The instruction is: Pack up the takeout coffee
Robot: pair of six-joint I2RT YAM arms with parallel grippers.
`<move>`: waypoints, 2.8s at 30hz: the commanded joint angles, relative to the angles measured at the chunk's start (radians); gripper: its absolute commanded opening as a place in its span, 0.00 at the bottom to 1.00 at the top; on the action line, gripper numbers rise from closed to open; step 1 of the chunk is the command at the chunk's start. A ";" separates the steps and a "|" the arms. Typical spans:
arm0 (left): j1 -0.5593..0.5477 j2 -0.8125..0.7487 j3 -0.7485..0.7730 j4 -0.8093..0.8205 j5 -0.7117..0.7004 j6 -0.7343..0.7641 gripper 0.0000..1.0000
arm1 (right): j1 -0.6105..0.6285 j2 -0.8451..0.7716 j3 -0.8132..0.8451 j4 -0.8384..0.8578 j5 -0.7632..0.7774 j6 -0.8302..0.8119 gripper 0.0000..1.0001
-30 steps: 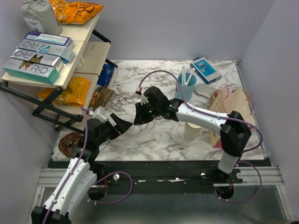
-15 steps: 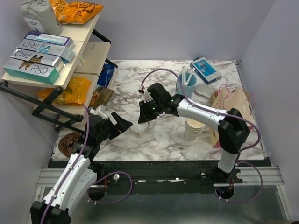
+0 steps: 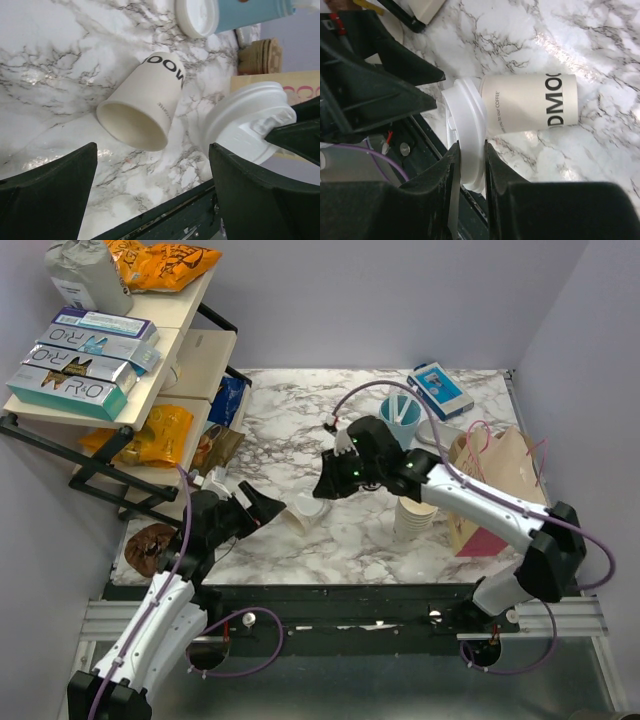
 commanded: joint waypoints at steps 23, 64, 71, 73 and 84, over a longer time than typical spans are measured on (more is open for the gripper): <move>-0.305 0.402 0.032 0.388 -0.253 -0.106 0.72 | -0.062 -0.571 -0.340 0.075 0.322 0.093 0.25; -0.607 0.887 0.929 -1.025 -0.459 0.258 0.06 | -0.060 -0.646 -0.393 -0.014 0.313 -0.048 0.25; -0.641 0.954 1.015 -0.982 -0.425 0.265 0.43 | -0.060 -0.676 -0.408 -0.005 0.345 -0.027 0.25; -0.644 0.962 1.032 -0.982 -0.423 0.268 0.52 | -0.060 -0.681 -0.408 -0.002 0.345 -0.027 0.25; -0.643 0.810 1.043 -0.940 -0.403 0.248 0.87 | -0.060 -0.670 -0.399 0.002 0.319 0.006 0.25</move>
